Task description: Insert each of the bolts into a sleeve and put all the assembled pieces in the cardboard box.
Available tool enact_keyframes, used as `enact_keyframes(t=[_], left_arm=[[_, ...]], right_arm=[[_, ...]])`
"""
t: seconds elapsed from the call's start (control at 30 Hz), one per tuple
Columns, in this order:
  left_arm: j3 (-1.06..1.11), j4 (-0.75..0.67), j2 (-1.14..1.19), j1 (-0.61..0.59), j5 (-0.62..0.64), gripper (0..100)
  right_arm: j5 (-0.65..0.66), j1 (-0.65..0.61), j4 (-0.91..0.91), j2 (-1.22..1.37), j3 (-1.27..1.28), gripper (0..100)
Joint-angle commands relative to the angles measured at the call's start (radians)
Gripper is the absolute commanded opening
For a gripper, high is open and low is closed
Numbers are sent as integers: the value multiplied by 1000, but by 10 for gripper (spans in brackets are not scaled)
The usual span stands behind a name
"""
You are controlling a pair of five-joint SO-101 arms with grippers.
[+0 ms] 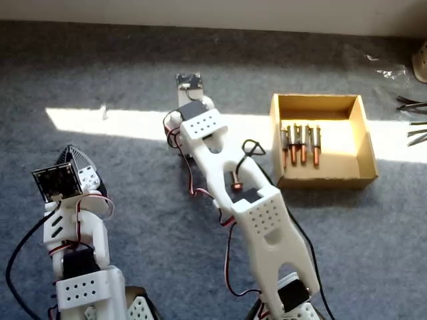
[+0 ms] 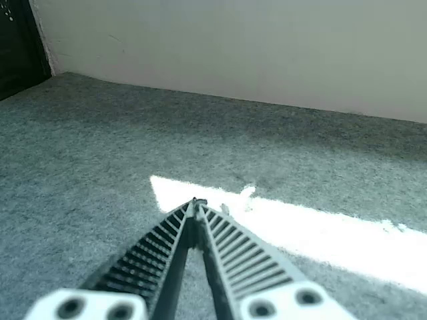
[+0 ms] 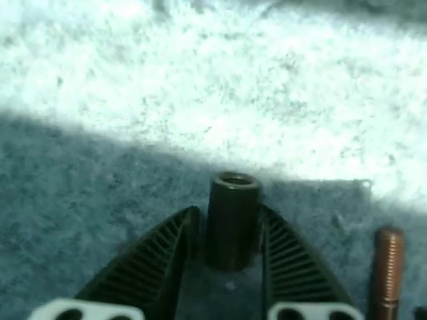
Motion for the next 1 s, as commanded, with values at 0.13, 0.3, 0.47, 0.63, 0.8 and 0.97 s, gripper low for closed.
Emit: enact_keyframes(t=[0.13, 0.3, 0.47, 0.63, 0.8, 0.97], left_arm=[[24, -17, -15, 12, -5, 7], [24, -15, -15, 12, -5, 7], [24, -15, -15, 12, -5, 7], [24, -15, -15, 12, -5, 7], [24, -15, -15, 12, -5, 7], [24, -15, -15, 13, -5, 7]], right_arm=[[101, -2, 51, -15, -39, 39], [101, 1, 28, -8, -77, 29], [106, 1, 24, -8, -84, 27], [109, 1, 25, -7, -87, 28], [109, -4, 24, -7, -82, 28], [107, -4, 24, -7, -82, 57]])
